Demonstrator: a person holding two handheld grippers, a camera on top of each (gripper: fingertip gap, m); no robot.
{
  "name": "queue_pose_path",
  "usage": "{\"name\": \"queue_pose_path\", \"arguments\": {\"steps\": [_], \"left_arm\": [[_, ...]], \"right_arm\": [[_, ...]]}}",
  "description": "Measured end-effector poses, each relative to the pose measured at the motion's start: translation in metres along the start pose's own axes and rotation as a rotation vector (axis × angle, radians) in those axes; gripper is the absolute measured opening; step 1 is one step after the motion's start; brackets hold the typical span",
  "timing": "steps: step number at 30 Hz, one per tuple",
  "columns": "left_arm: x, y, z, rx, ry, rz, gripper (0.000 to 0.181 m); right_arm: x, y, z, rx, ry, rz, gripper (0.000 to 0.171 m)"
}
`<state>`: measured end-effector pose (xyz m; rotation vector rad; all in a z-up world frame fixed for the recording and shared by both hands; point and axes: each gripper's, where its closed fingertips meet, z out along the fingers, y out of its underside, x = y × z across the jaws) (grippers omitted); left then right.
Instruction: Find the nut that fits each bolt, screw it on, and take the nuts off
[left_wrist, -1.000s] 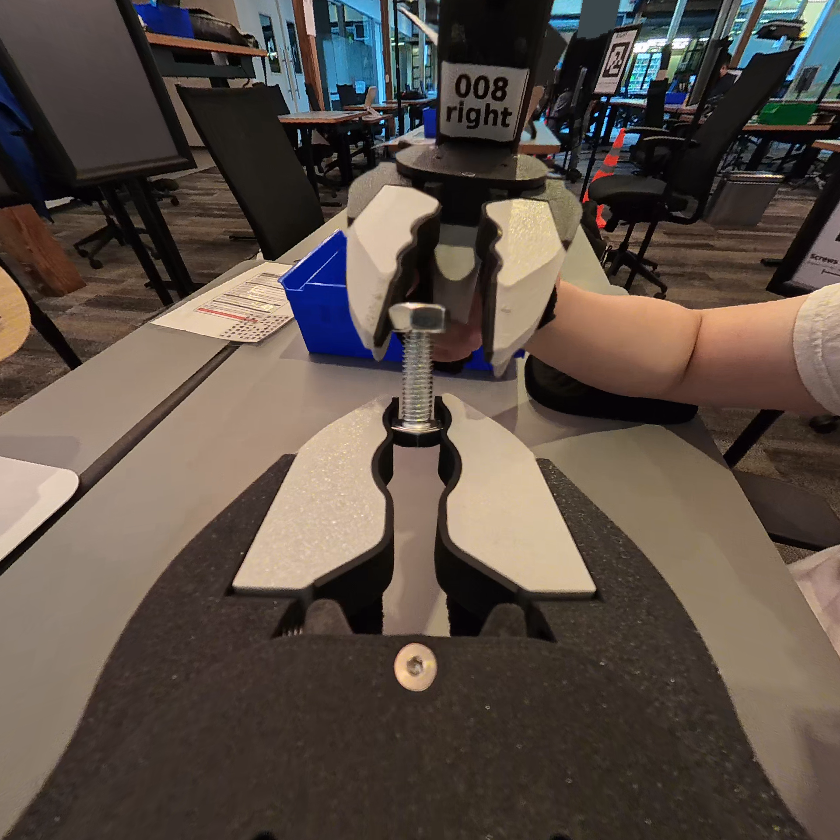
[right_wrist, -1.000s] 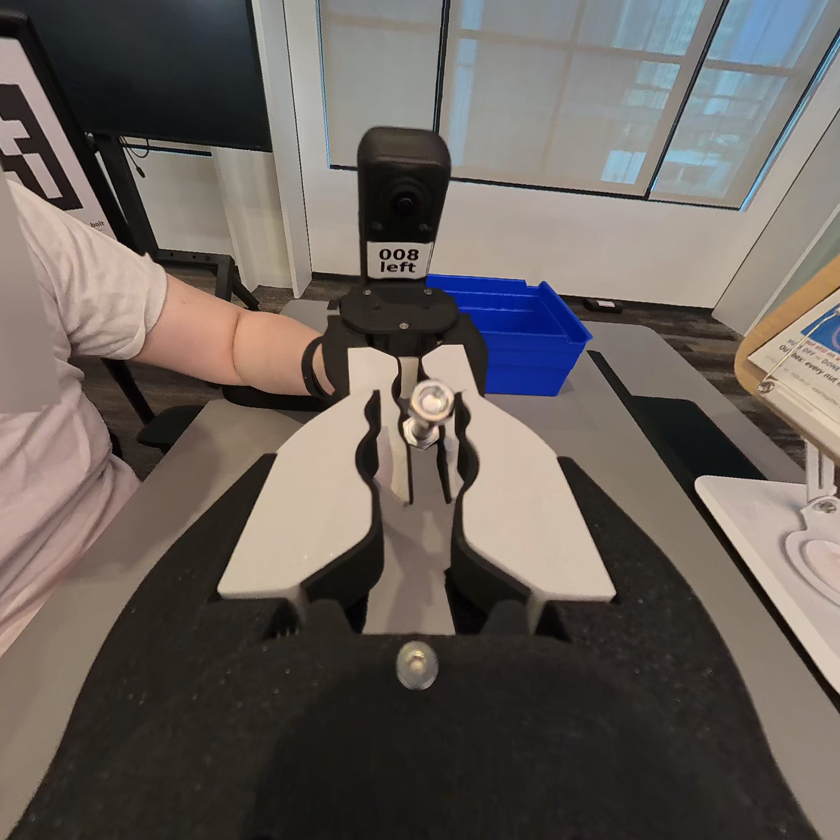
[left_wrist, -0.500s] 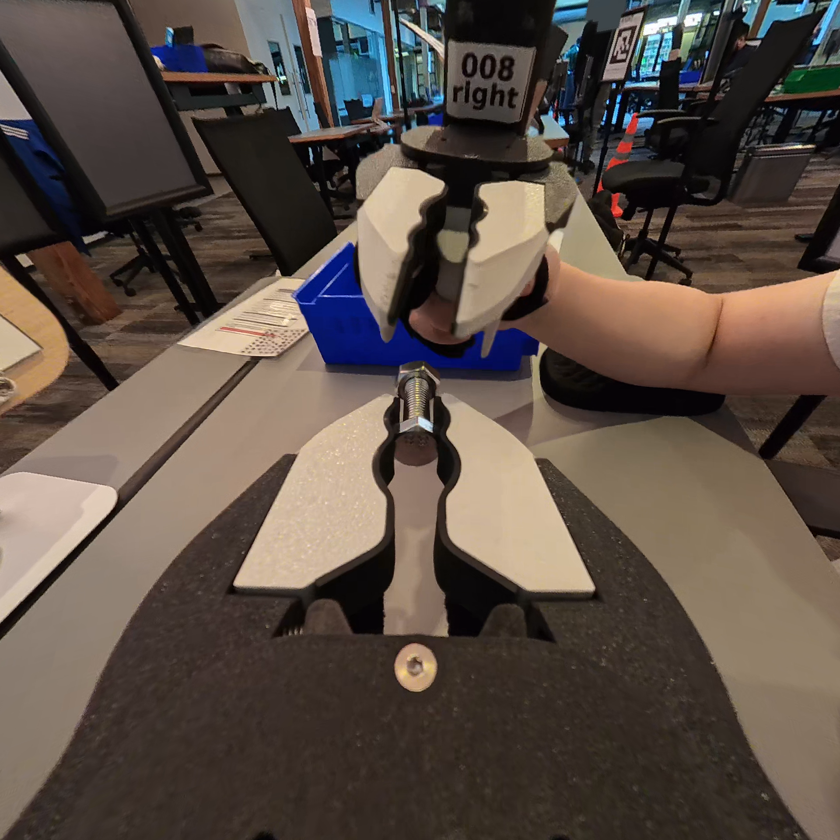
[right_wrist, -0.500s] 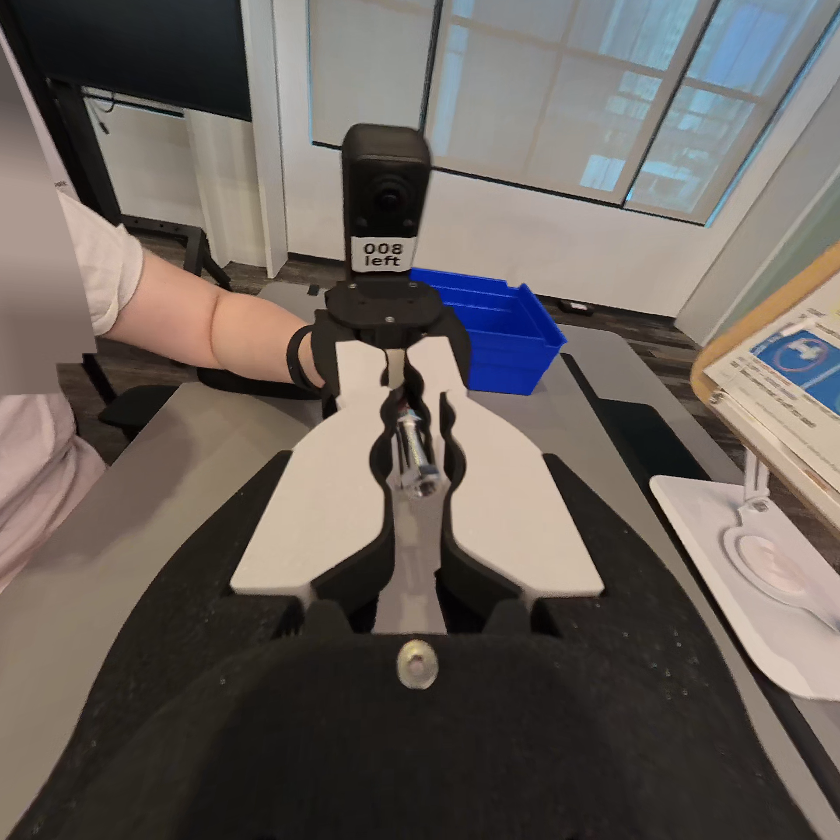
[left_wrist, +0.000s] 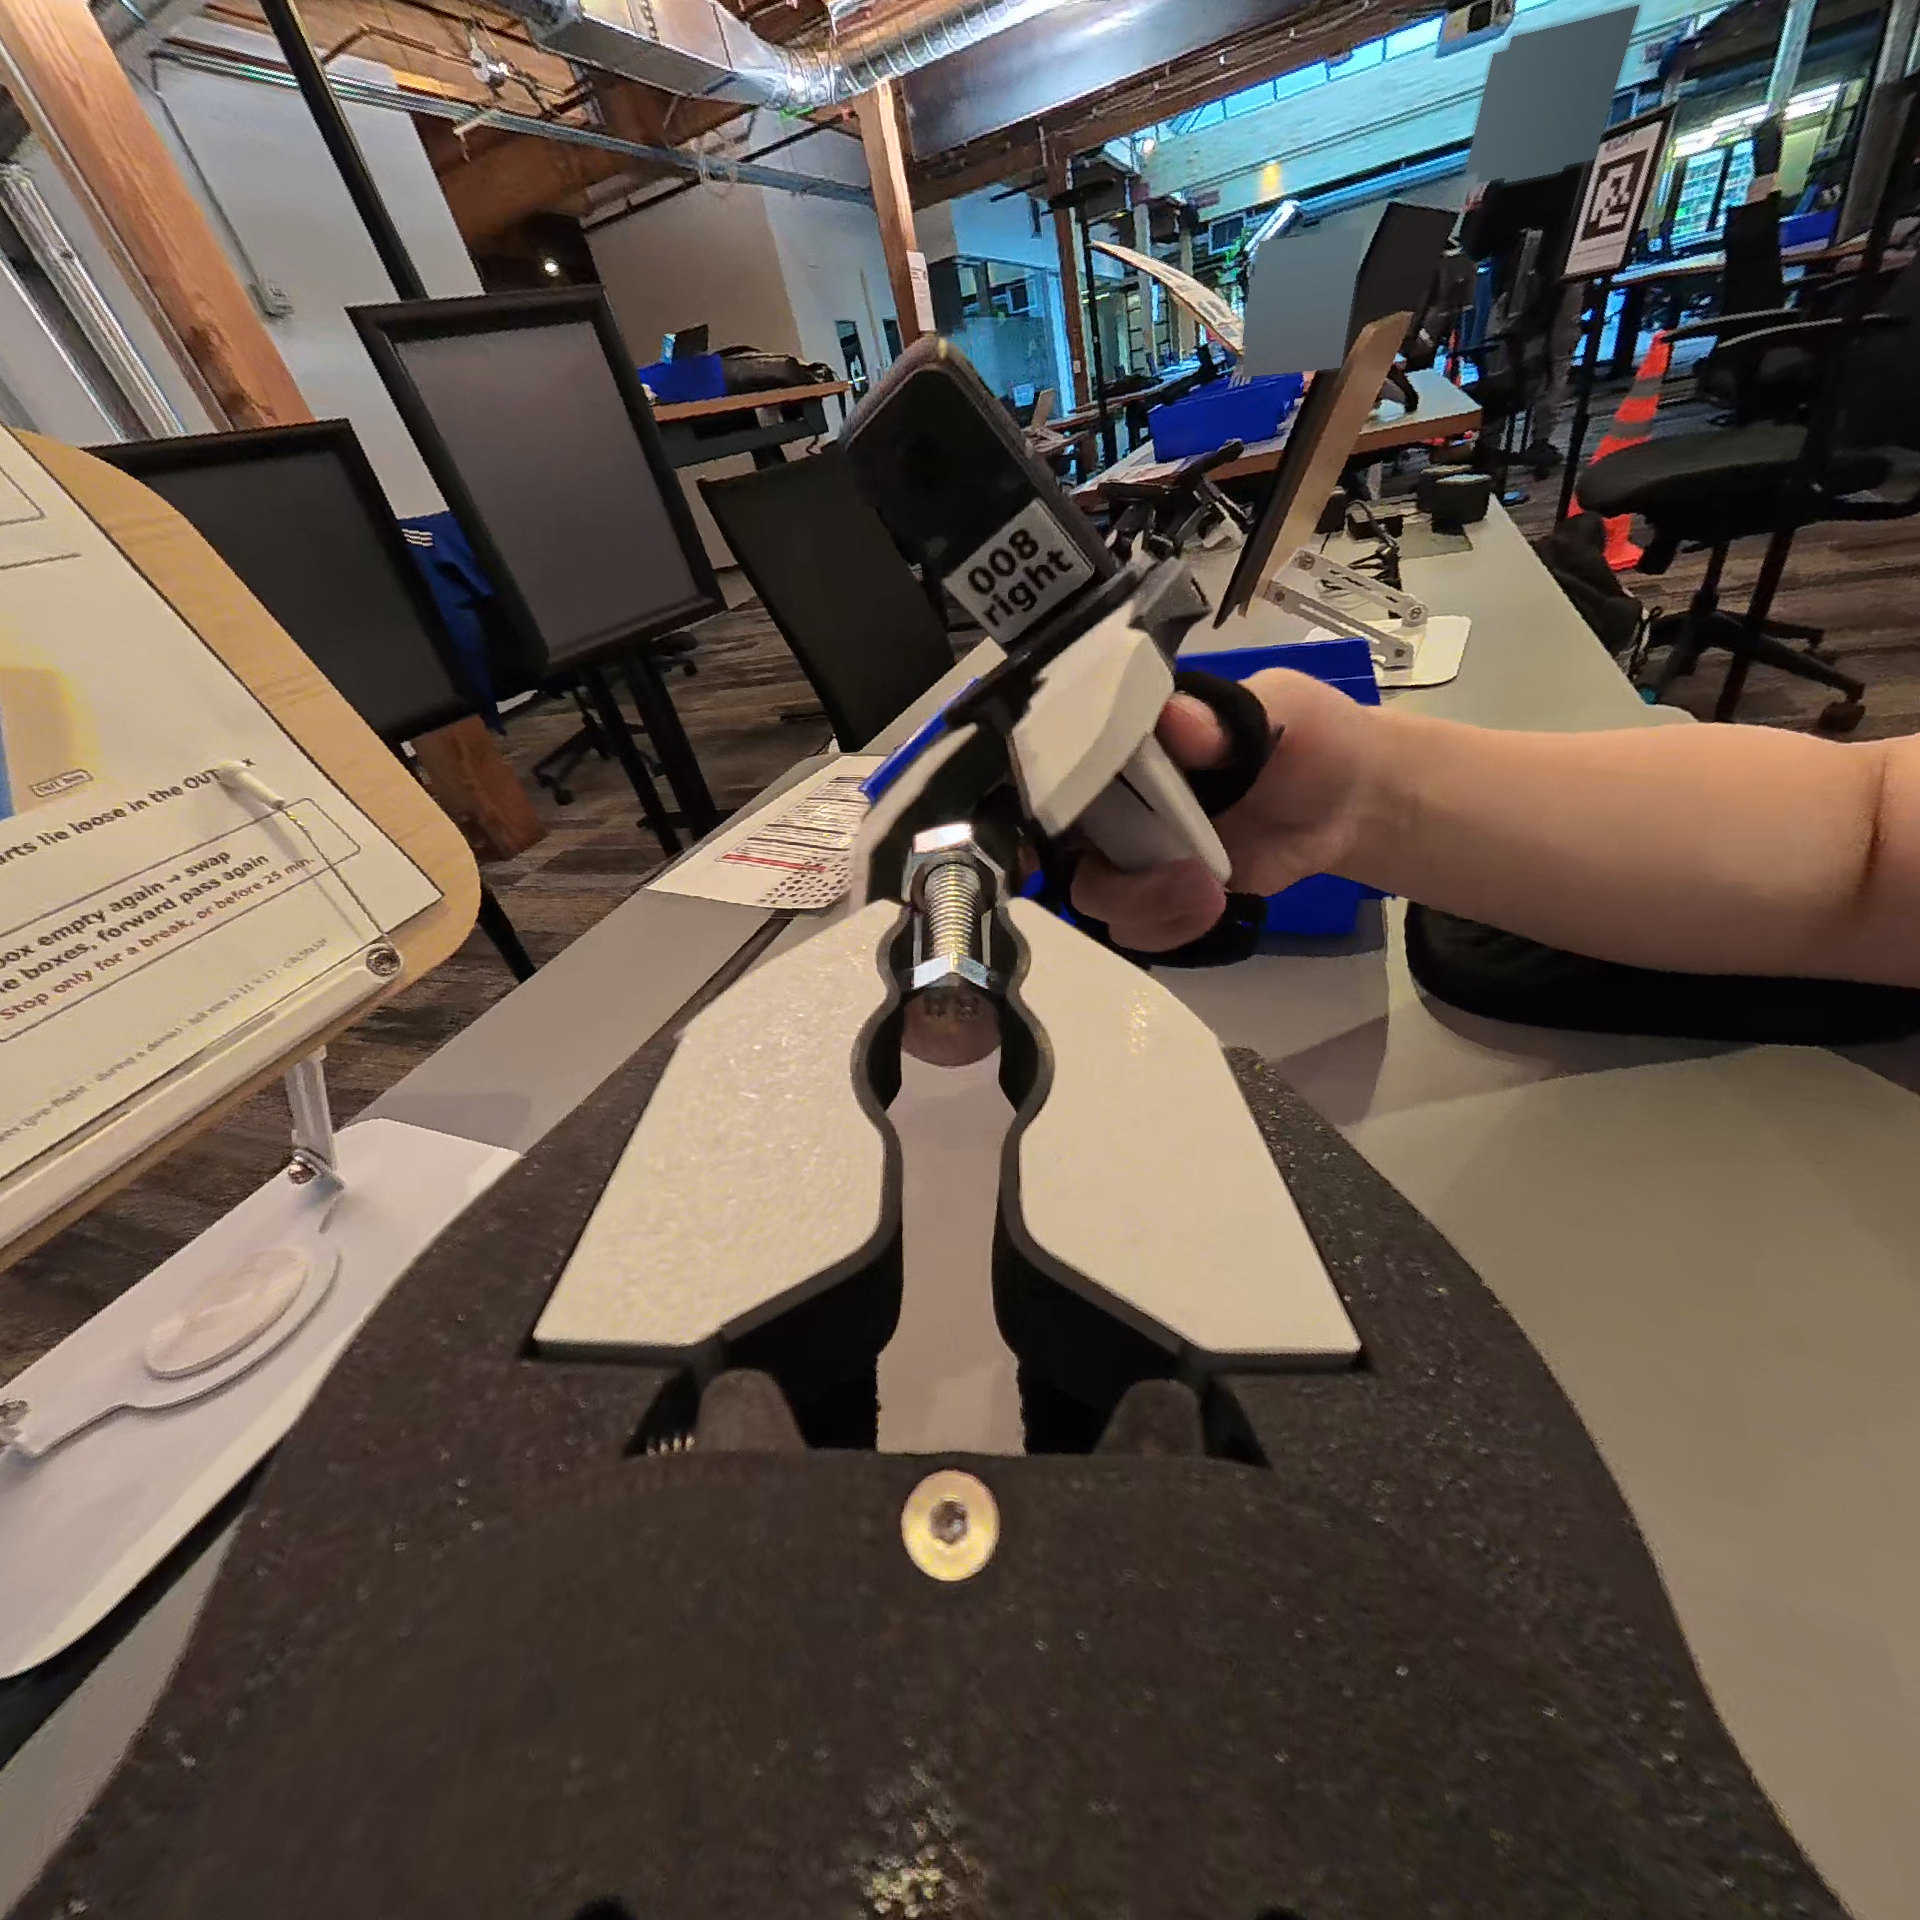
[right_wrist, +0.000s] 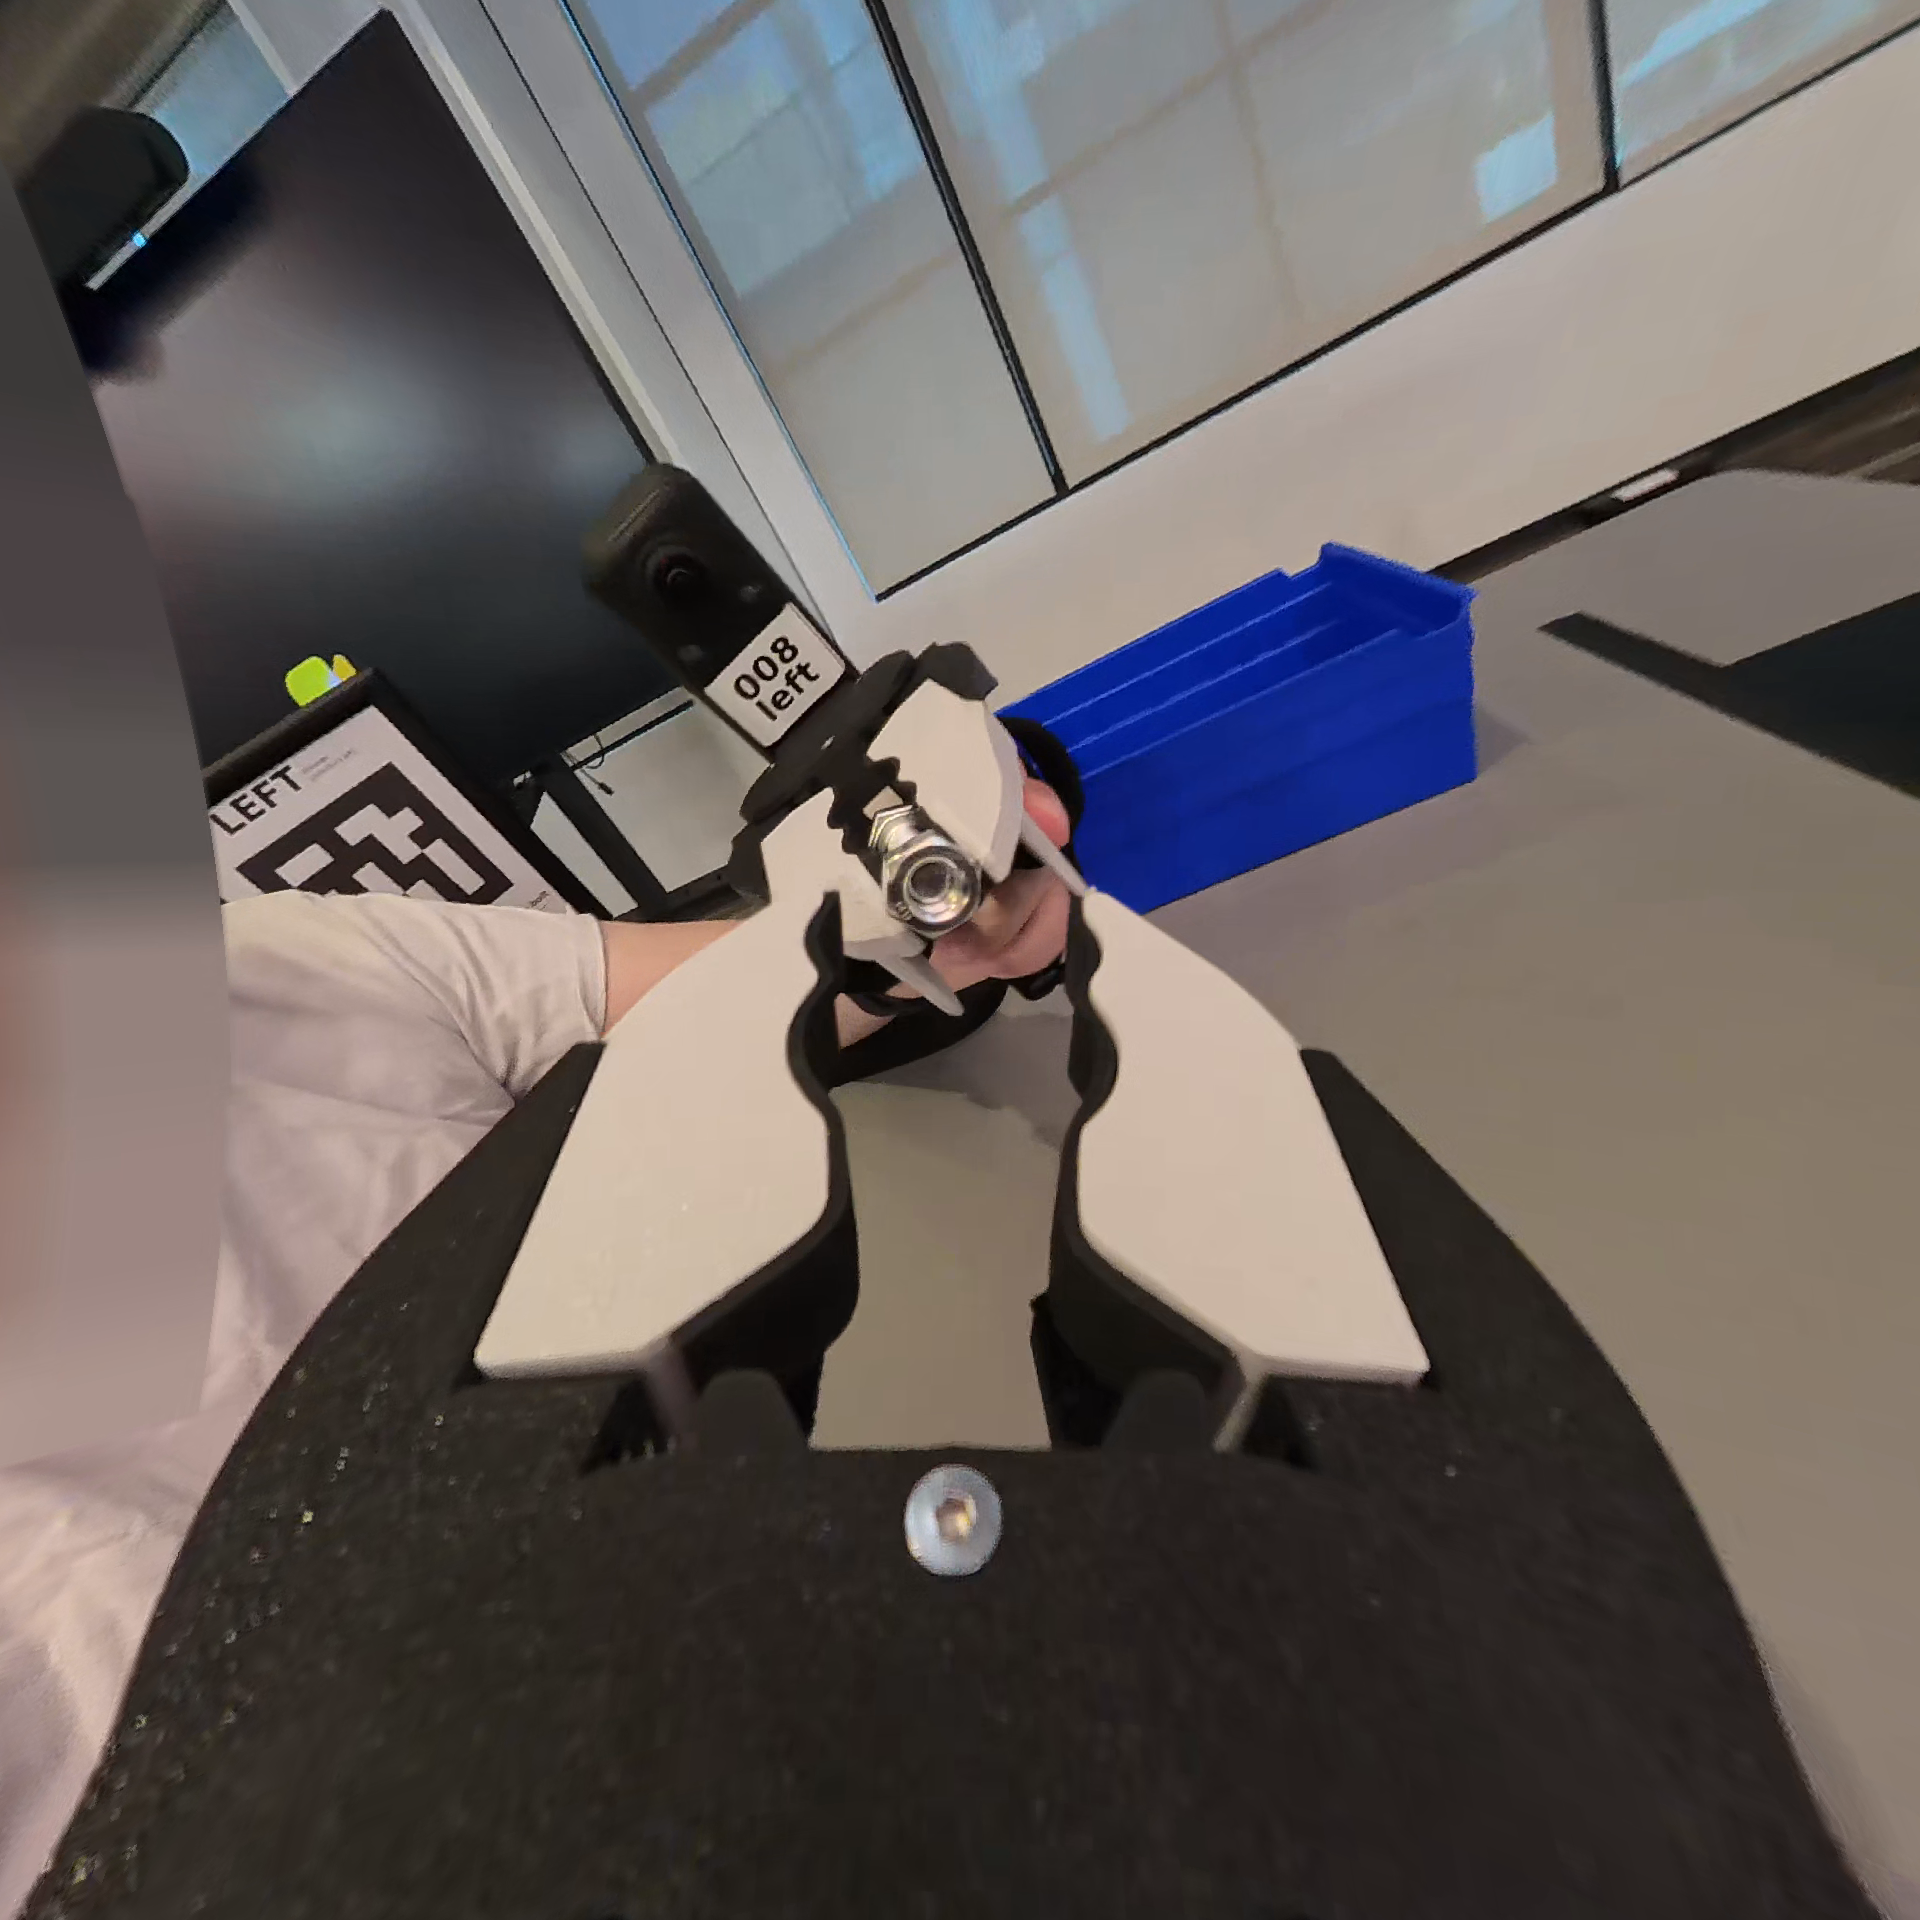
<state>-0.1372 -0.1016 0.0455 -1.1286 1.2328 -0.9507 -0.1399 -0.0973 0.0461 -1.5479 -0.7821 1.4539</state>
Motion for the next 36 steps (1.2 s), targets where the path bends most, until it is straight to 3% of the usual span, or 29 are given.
{"name": "queue_pose_path", "arguments": {"steps": [17,36], "left_arm": [[0.003,-0.001,0.001,0.003,-0.002,0.025,0.013],[-0.001,0.013,0.006,-0.097,-0.049,0.111,0.013]], "right_arm": [[-0.007,0.003,0.012,0.027,-0.029,0.076,0.022],[0.007,0.010,0.007,-0.083,0.150,0.015,0.019]]}}
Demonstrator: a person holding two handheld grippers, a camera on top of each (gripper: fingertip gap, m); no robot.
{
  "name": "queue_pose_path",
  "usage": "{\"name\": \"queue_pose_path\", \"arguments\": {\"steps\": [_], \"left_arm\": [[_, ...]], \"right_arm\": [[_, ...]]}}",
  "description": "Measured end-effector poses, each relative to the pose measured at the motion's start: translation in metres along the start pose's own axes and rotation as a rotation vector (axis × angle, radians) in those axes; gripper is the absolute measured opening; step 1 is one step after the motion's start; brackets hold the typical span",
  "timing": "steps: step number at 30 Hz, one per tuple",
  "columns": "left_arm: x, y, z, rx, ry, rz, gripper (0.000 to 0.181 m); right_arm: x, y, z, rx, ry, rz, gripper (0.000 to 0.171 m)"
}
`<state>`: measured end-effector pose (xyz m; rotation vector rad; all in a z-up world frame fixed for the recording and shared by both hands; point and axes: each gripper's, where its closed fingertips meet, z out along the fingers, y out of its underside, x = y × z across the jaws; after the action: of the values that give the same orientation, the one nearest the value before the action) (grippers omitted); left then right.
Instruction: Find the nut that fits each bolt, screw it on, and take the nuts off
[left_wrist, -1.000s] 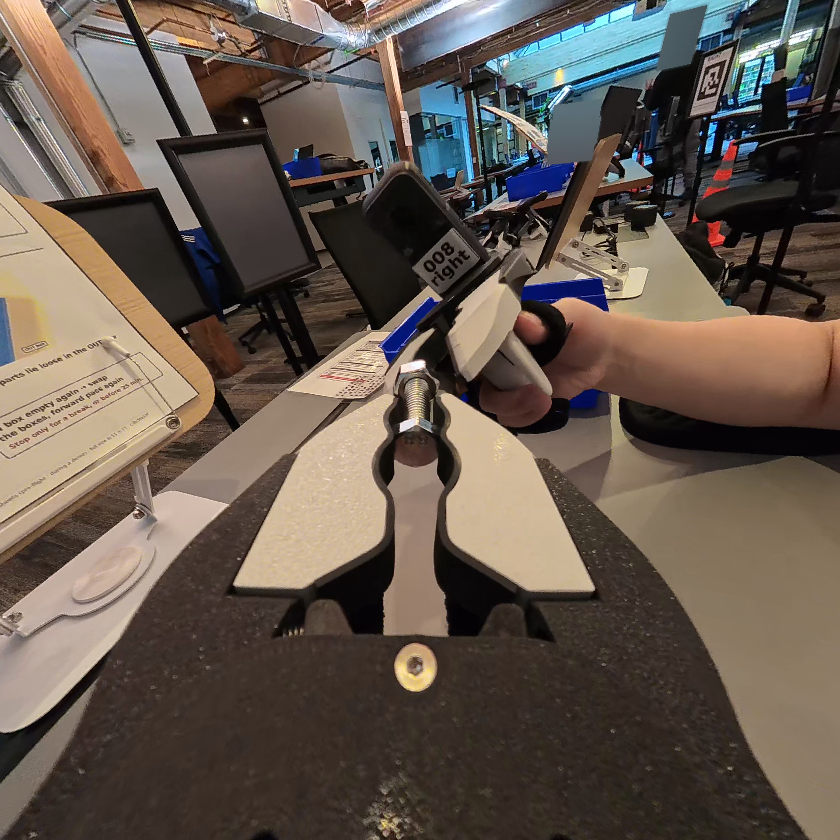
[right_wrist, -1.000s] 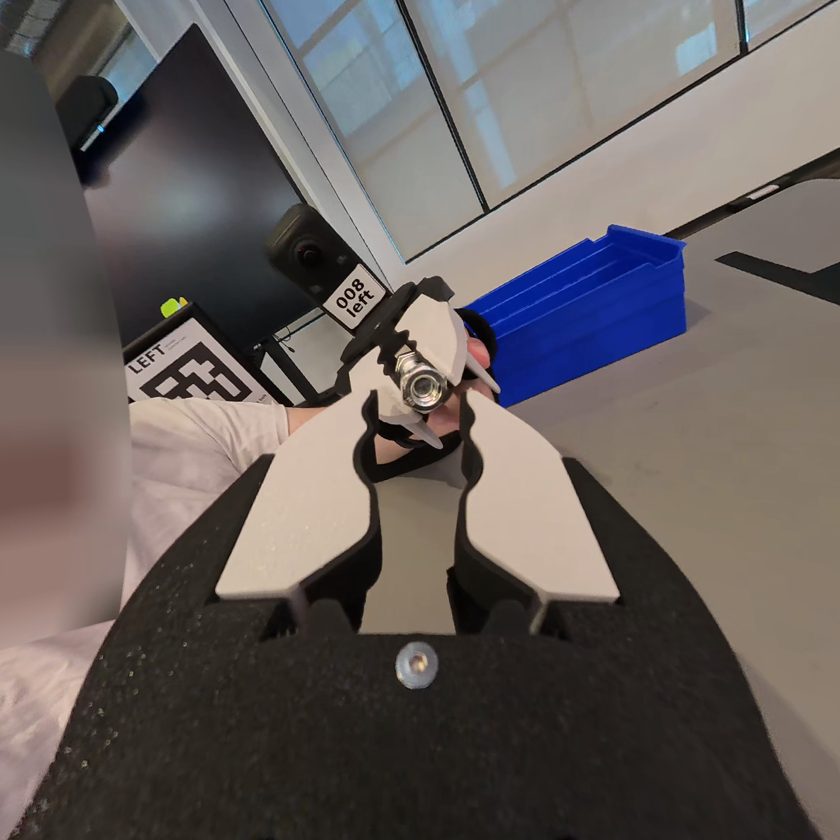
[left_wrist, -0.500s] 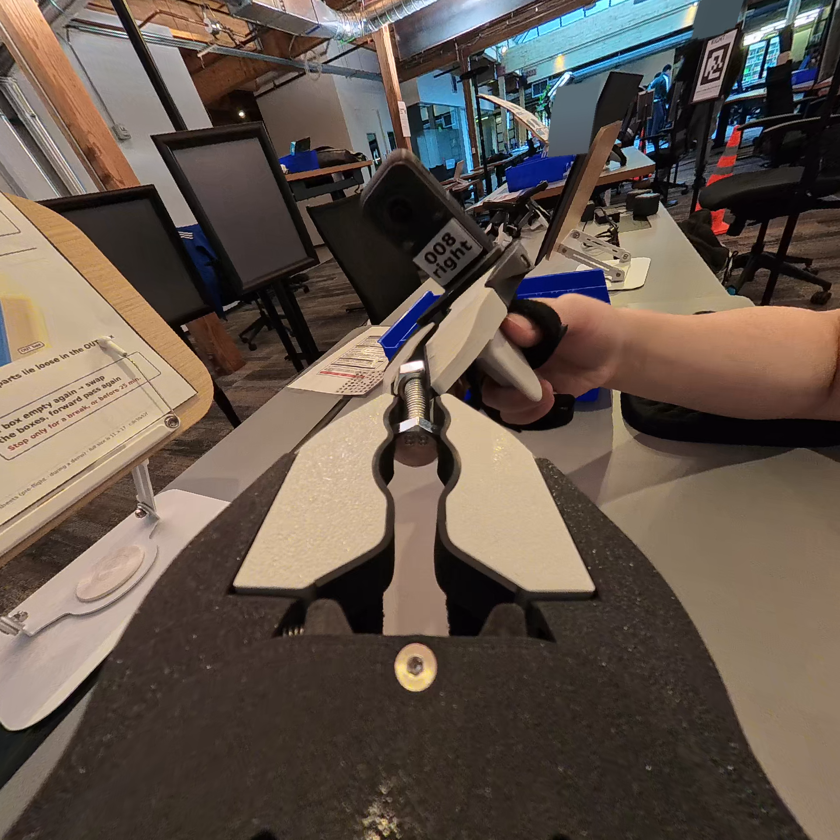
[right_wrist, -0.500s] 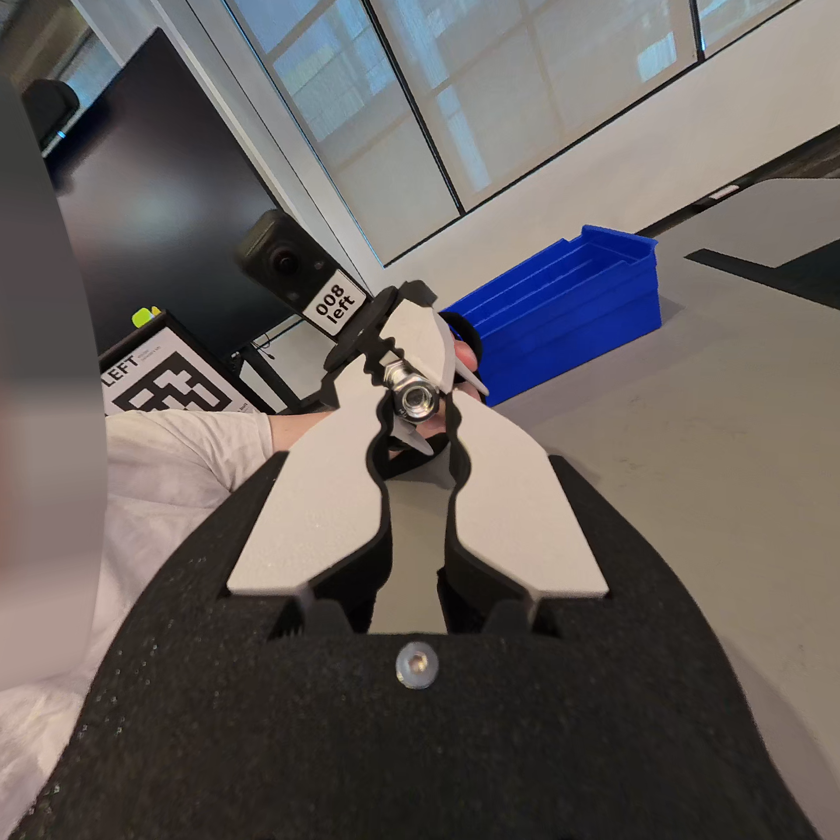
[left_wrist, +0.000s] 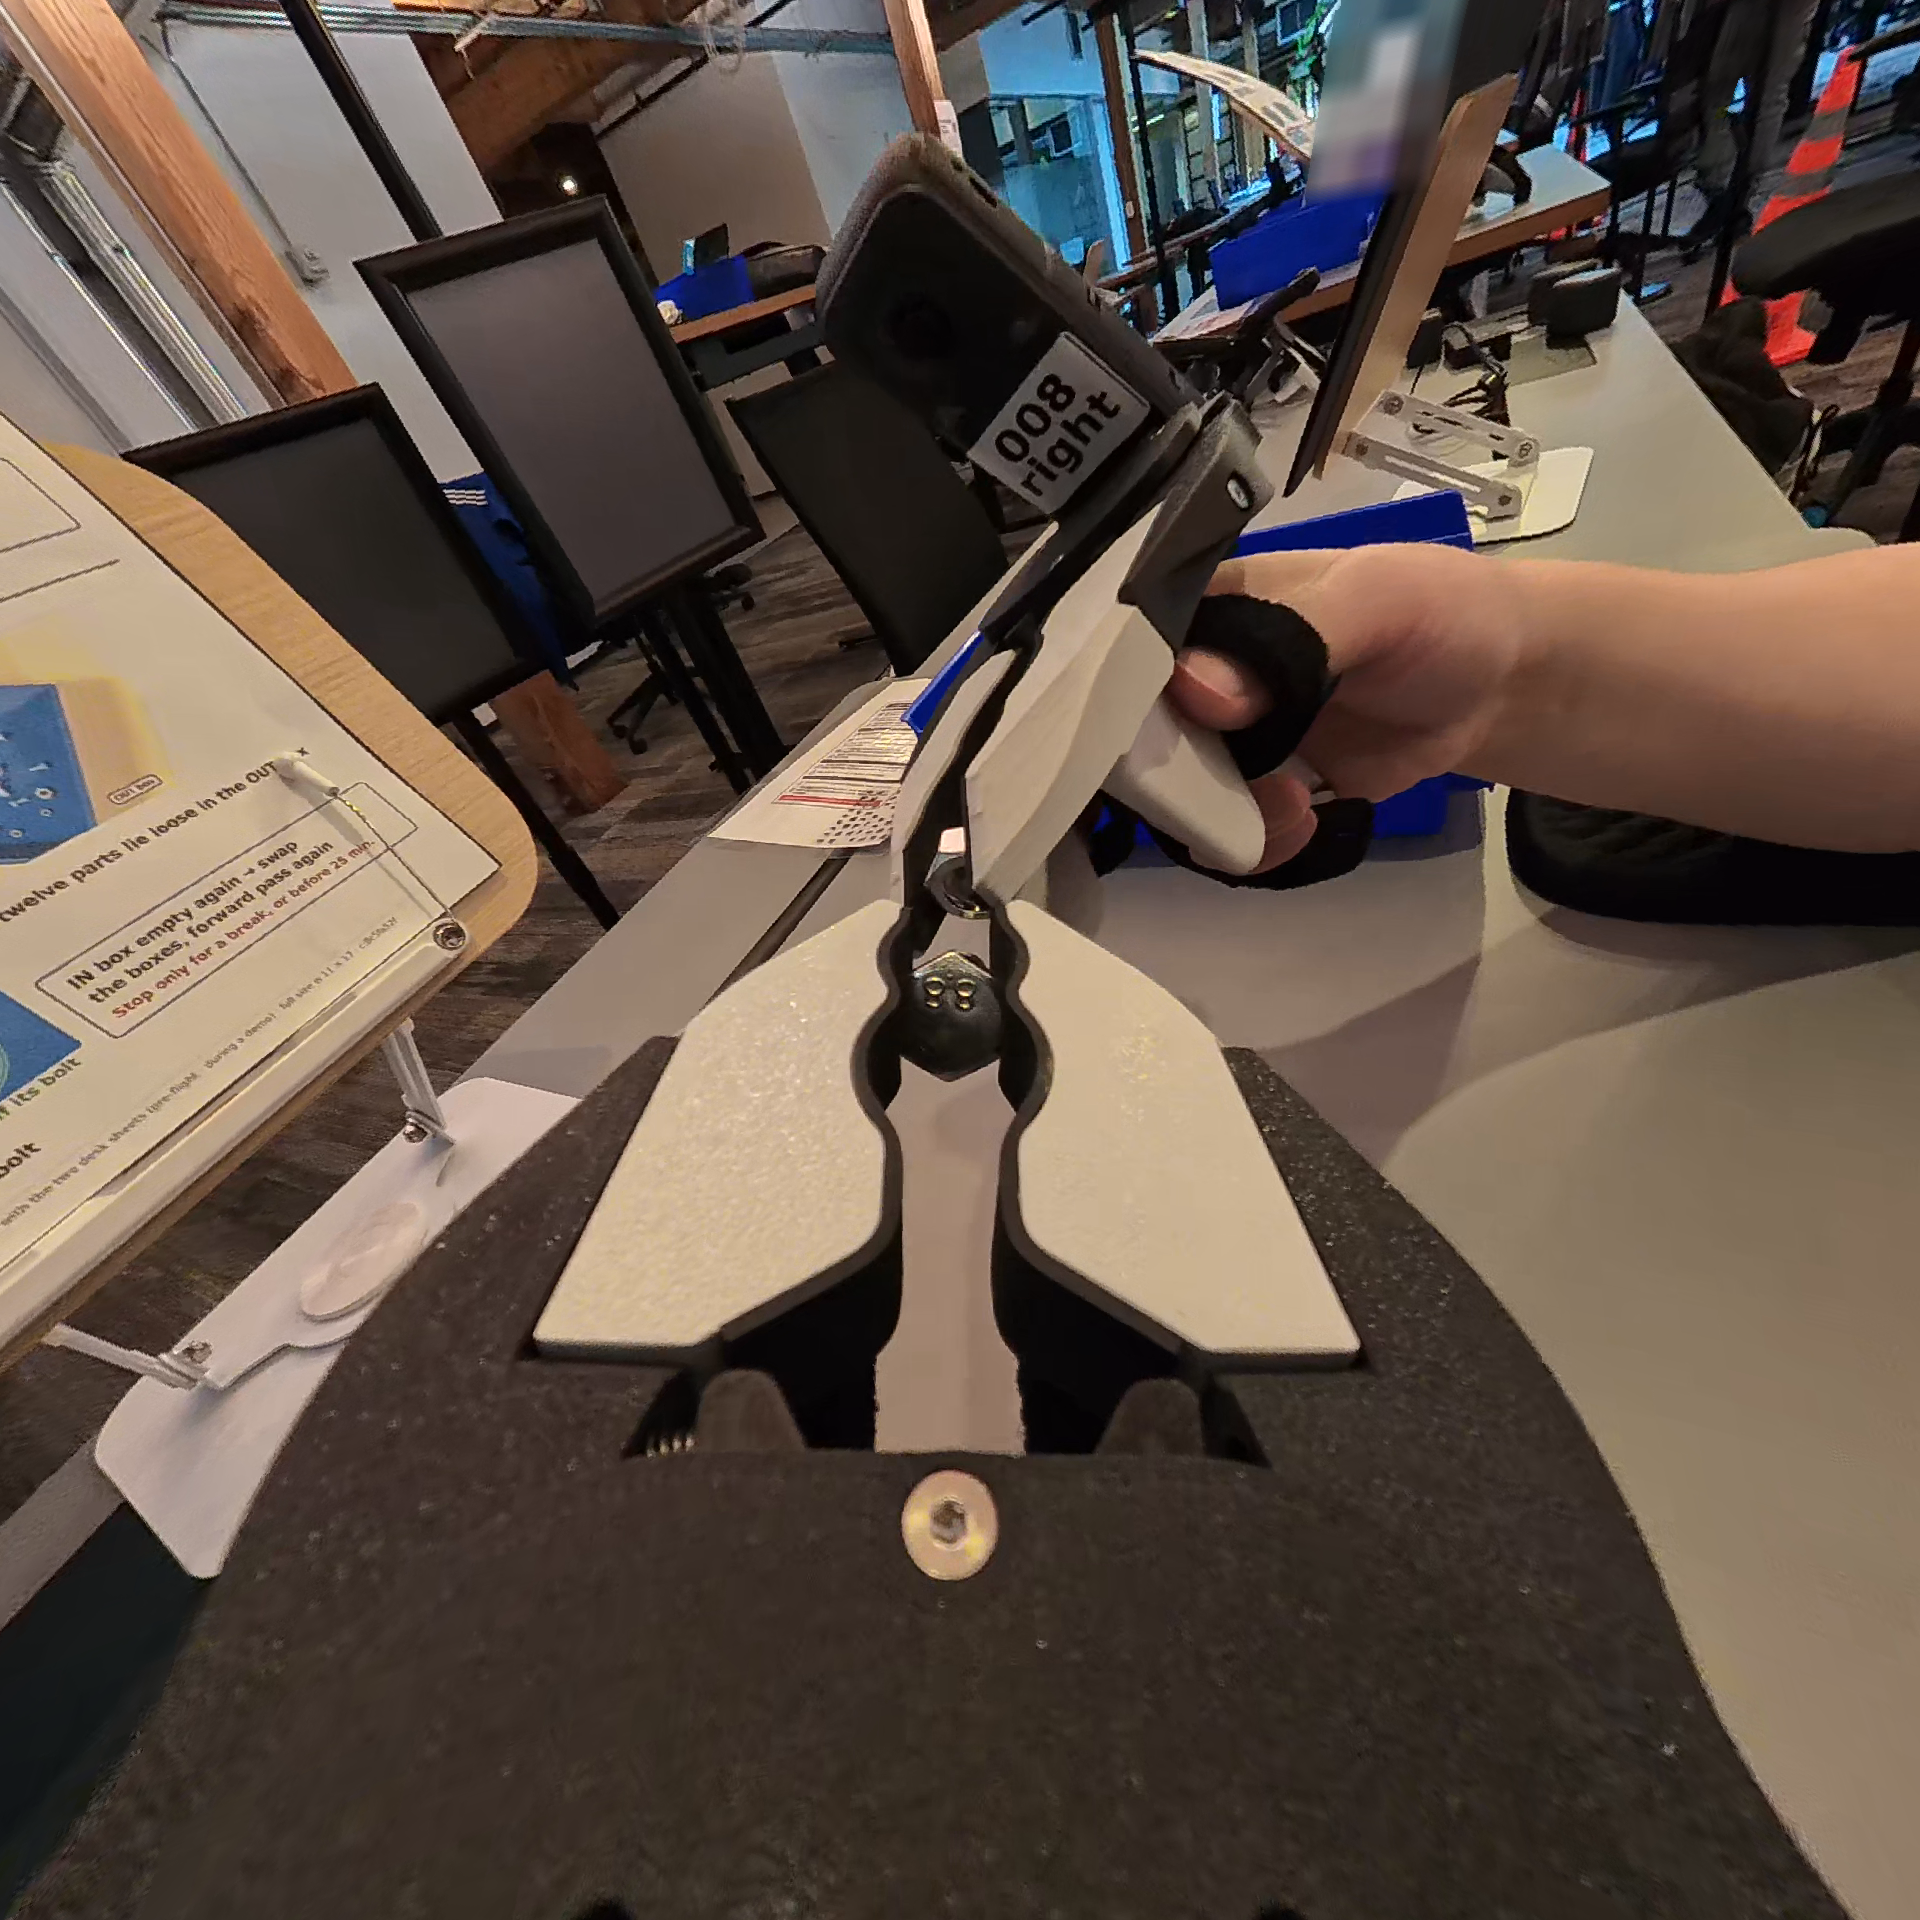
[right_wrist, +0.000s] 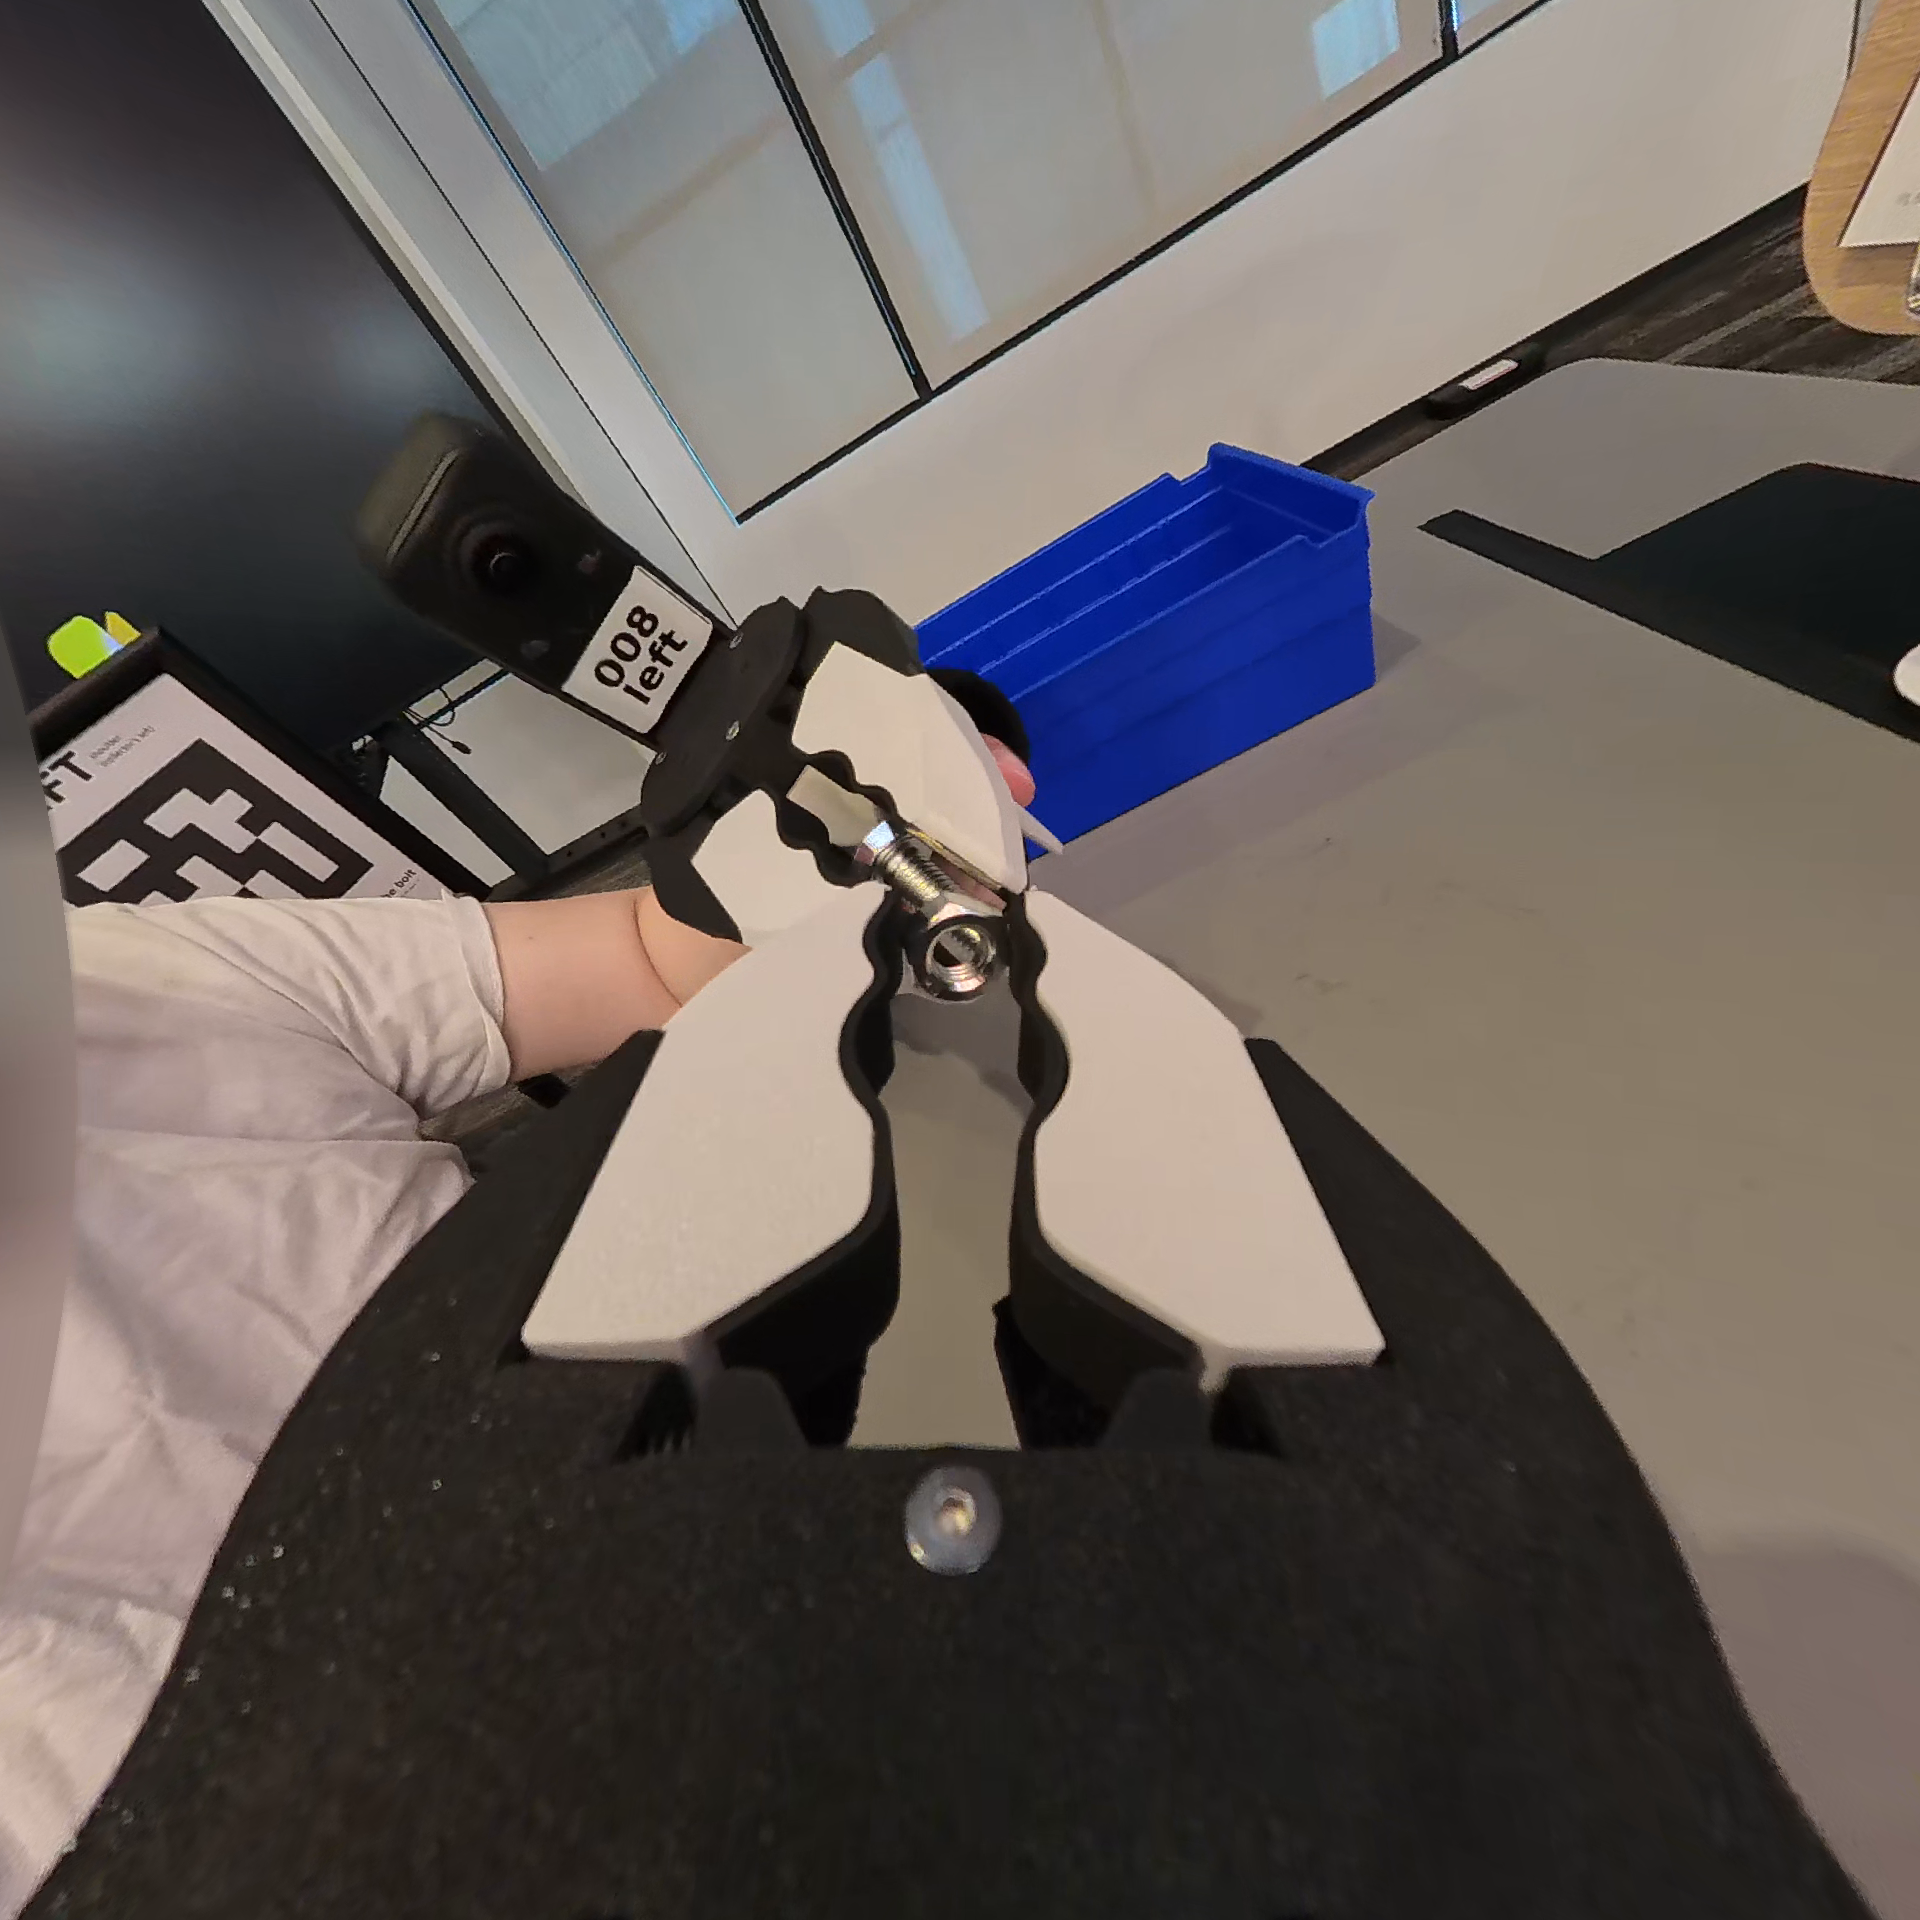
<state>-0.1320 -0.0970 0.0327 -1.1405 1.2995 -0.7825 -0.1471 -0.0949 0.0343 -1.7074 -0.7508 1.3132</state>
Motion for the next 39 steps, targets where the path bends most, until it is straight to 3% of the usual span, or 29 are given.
{"name": "queue_pose_path", "arguments": {"steps": [9,11,14,16,22,30,33,36,39], "left_arm": [[-0.006,-0.005,-0.005,0.053,0.030,-0.076,0.013],[-0.013,-0.005,-0.008,0.058,0.025,-0.112,0.013],[-0.023,-0.007,-0.014,0.067,0.021,-0.157,0.013],[-0.026,-0.008,-0.016,0.063,0.027,-0.171,0.013],[-0.024,0.000,-0.013,0.005,0.044,-0.156,0.013],[-0.017,0.006,-0.009,-0.036,0.071,-0.140,0.013],[-0.019,0.005,-0.011,-0.026,0.066,-0.132,0.013],[-0.018,0.003,-0.013,-0.014,0.059,-0.083,0.013],[-0.010,0.000,-0.011,-0.002,0.063,-0.005,0.013]], "right_arm": [[0.013,-0.002,-0.011,0.006,0.017,0.033,0.019],[0.037,0.022,-0.015,-0.144,0.097,0.029,0.019],[0.101,0.083,-0.030,-0.497,0.397,-0.093,0.019],[0.122,0.111,-0.038,-0.680,0.487,-0.164,0.019],[0.135,0.146,-0.040,-0.875,0.511,-0.239,0.019],[0.135,0.152,-0.033,-0.863,0.440,-0.300,0.020],[0.133,0.142,-0.034,-0.797,0.408,-0.276,0.030],[0.120,0.102,-0.037,-0.615,0.399,-0.292,0.030],[0.077,0.043,-0.029,-0.312,0.289,-0.241,0.025]]}}
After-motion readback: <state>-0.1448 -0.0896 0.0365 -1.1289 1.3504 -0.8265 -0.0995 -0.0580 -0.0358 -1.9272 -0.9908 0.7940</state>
